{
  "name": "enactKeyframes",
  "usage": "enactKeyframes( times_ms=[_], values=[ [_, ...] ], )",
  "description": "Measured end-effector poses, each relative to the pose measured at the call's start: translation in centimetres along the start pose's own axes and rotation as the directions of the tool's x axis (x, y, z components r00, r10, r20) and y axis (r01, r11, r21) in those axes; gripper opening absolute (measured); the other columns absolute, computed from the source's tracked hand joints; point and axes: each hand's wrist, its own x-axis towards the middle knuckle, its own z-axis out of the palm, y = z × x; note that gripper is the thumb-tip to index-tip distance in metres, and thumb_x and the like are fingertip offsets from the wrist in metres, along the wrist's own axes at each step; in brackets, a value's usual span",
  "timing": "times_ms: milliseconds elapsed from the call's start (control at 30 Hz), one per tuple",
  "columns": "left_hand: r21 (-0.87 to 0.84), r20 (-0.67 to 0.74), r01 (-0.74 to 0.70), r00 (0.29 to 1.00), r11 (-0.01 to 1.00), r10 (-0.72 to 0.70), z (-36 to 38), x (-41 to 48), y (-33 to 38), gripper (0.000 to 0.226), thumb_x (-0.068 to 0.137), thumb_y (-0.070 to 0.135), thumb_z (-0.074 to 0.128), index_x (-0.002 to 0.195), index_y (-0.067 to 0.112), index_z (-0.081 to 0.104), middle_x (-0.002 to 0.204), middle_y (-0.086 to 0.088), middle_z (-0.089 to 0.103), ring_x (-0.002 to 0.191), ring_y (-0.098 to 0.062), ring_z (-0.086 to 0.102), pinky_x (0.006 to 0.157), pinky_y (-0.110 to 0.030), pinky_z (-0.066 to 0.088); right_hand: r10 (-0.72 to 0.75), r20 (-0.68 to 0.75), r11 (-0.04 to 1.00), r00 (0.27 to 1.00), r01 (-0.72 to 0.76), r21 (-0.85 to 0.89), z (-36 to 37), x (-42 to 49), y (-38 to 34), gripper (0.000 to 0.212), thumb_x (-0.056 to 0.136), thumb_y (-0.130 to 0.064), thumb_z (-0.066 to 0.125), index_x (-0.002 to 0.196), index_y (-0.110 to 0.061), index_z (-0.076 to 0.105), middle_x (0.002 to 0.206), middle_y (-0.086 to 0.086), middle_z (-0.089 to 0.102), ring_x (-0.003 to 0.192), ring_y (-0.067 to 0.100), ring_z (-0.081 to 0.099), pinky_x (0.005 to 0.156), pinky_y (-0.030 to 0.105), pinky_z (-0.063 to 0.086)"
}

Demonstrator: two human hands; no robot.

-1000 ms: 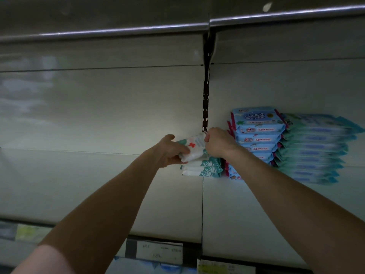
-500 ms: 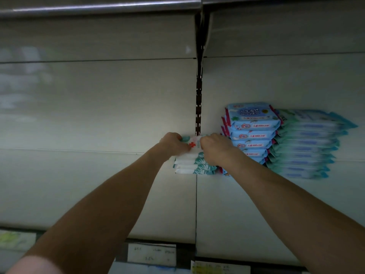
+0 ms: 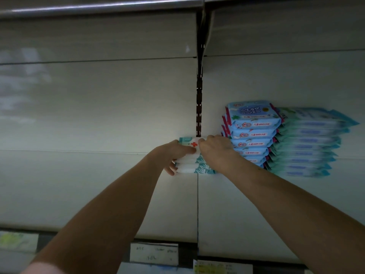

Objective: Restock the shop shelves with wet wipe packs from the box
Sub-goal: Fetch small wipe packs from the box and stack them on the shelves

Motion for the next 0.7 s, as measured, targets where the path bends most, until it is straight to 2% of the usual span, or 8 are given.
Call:
enactKeyframes(
  times_ms=[133,267,367,400,467,567,600,700],
  values=[
    [-0.018,-0.01,-0.004,1.0,1.0,0.003,0.3,0.1,0.3,0.06,0.087,0.045,0.066,0.135,0.017,0.044,0.131,-0.015,0.053,0.111,-0.039,0.056,0.091,-0.054,0.05,0.012,0.043,0.999,0.999,-0.01,-0.053,0.6,0.0,0.0,0.033,0.097,-0.012,0.046,0.128,-0.003,0.042,0.124,0.015,0.056,0.111,0.029,0.056,0.084,0.034,0.044],
    [0.043,-0.04,0.006,0.999,0.999,-0.004,0.4,-0.2,0.5,0.061,0.089,0.045,0.065,0.138,0.016,0.042,0.134,-0.016,0.052,0.112,-0.038,0.056,0.087,-0.052,0.05,-0.013,0.047,0.999,0.999,0.014,-0.032,0.4,0.2,0.2,0.034,0.096,-0.008,0.047,0.129,-0.003,0.042,0.127,0.015,0.055,0.114,0.029,0.054,0.087,0.035,0.043],
    [0.08,-0.142,-0.121,0.981,0.989,0.132,0.1,0.0,0.6,0.067,0.09,0.034,0.066,0.145,0.017,0.033,0.14,-0.013,0.048,0.115,-0.031,0.053,0.082,-0.039,0.048,-0.029,0.025,0.999,0.999,0.029,-0.012,0.1,0.1,0.6,0.04,0.093,-0.006,0.05,0.132,-0.004,0.042,0.129,0.016,0.051,0.118,0.03,0.047,0.093,0.037,0.041],
    [0.102,-0.191,-0.18,0.962,0.978,0.197,0.1,0.0,0.7,0.069,0.091,0.029,0.066,0.149,0.016,0.03,0.144,-0.011,0.044,0.116,-0.028,0.051,0.079,-0.032,0.047,-0.033,0.013,0.999,0.999,0.033,-0.016,0.1,0.2,0.7,0.042,0.092,-0.006,0.051,0.133,-0.005,0.042,0.129,0.016,0.05,0.119,0.03,0.046,0.096,0.038,0.041],
    [0.156,-0.247,-0.255,0.925,0.954,0.288,0.1,0.2,0.9,0.072,0.09,0.022,0.066,0.151,0.017,0.028,0.149,-0.009,0.039,0.121,-0.026,0.049,0.079,-0.028,0.045,-0.032,0.011,0.999,0.999,0.032,-0.025,0.2,0.4,0.8,0.043,0.092,-0.009,0.053,0.134,-0.007,0.043,0.128,0.014,0.051,0.118,0.029,0.048,0.097,0.038,0.04],
    [0.253,-0.211,-0.276,0.92,0.927,0.331,0.4,0.3,1.2,0.065,0.089,0.014,0.065,0.148,0.014,0.036,0.143,-0.009,0.045,0.103,-0.02,0.052,0.076,-0.026,0.045,-0.034,0.032,0.995,0.999,0.037,-0.097,0.7,0.6,0.6,0.032,0.095,-0.014,0.052,0.126,-0.01,0.051,0.123,0.01,0.056,0.112,0.025,0.054,0.092,0.035,0.04],
    [0.296,-0.207,-0.267,0.919,0.917,0.335,0.6,0.3,1.2,0.061,0.09,0.014,0.064,0.146,0.013,0.04,0.139,-0.009,0.049,0.099,-0.019,0.053,0.077,-0.025,0.046,-0.033,0.033,0.991,0.999,0.037,-0.129,0.9,0.7,0.5,0.03,0.095,-0.015,0.052,0.125,-0.01,0.051,0.122,0.009,0.057,0.111,0.025,0.055,0.091,0.035,0.04],
    [0.362,-0.239,-0.242,0.909,0.9,0.34,1.1,0.6,1.3,0.057,0.088,0.018,0.066,0.141,0.014,0.047,0.132,-0.01,0.055,0.108,-0.023,0.057,0.095,-0.031,0.048,-0.027,0.03,0.978,0.999,0.033,-0.205,1.5,0.7,0.0,0.034,0.096,-0.017,0.049,0.128,-0.006,0.046,0.125,0.011,0.056,0.114,0.026,0.054,0.096,0.037,0.039]
  ],
)
